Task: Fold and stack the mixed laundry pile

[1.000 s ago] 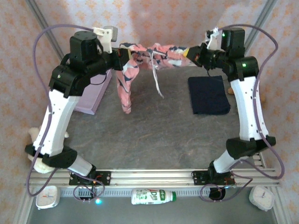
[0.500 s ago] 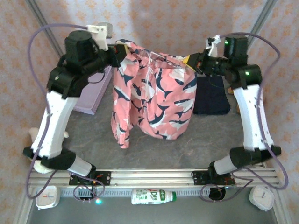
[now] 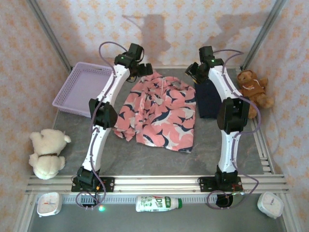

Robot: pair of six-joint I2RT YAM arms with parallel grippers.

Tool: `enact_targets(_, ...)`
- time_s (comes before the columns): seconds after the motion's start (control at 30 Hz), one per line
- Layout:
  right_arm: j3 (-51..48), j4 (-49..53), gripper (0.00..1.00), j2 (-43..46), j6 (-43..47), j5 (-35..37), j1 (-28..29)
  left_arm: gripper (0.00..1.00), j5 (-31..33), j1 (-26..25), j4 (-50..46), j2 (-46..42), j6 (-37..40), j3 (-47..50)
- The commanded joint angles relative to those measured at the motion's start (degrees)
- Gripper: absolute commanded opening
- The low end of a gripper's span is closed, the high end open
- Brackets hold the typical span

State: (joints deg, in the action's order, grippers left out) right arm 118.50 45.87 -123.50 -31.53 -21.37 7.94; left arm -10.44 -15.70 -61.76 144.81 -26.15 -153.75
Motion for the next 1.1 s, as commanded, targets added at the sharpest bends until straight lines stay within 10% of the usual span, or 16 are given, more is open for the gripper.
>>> enact_targets(0.0, -1.52, 1.09, 0.53, 4.16, 3.64, 4.35, -0.22, 1.00, -2.17, 0.25, 0.55, -10.50, -2.81, 5.14)
enact_targets(0.3, -29.60, -4.12, 0.42, 14.52, 8.77, -1.29, 3.72, 0.97, -6.57, -7.90, 10.58, -30.70, -6.04, 41.78)
enact_targets(0.63, -39.84, -9.76, 0.28, 10.22, 6.39, 0.12, 6.88, 0.90, -4.36, -20.24, 22.06, -36.63, -11.89, 66.00)
enact_targets(1.07, -53.38, -10.11, 0.16, 12.96, 0.38, 5.89, 7.17, 0.20, 27.93, -10.60, 12.10, -21.39, -5.85, 50.70)
